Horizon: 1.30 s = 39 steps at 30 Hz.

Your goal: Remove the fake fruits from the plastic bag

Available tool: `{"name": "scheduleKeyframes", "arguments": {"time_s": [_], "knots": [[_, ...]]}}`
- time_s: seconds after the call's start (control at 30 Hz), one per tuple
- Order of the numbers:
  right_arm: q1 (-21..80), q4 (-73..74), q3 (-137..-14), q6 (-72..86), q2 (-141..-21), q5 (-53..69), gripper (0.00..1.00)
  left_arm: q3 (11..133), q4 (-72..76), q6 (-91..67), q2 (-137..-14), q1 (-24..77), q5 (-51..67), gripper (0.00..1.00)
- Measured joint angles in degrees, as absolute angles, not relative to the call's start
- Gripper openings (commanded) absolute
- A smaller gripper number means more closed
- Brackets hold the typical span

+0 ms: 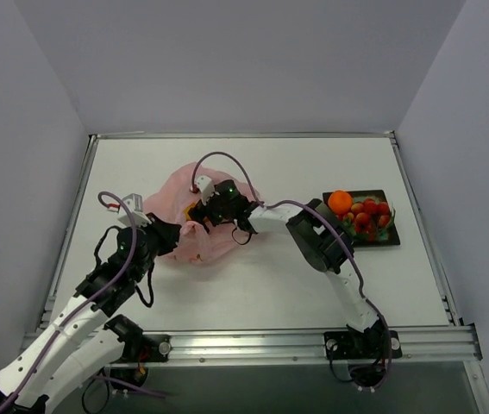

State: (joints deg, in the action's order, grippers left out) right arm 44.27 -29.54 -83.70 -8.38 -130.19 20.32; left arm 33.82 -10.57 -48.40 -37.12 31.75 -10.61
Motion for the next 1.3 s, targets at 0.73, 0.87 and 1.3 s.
{"name": "scheduleKeyframes", "arguments": {"time_s": [0.73,0.87,1.3], "knots": [[48.6,-45.4,-60.9,2.7,-110.2,8.0,0.32,33.8,-10.5,-48.0,-37.5,31.7,-12.4,0.02],[50.8,-46.3,-54.5,5.3,-100.9,4.4,0.32,33.8,-9.0,-47.5,-39.4,31.7,-12.7,0.02],[51.5,-44.6,-62.6,8.6,-112.2,-1.1,0.65,33.9,-10.6,-47.1,-32.4,31.7,-14.6,0.02]]}}
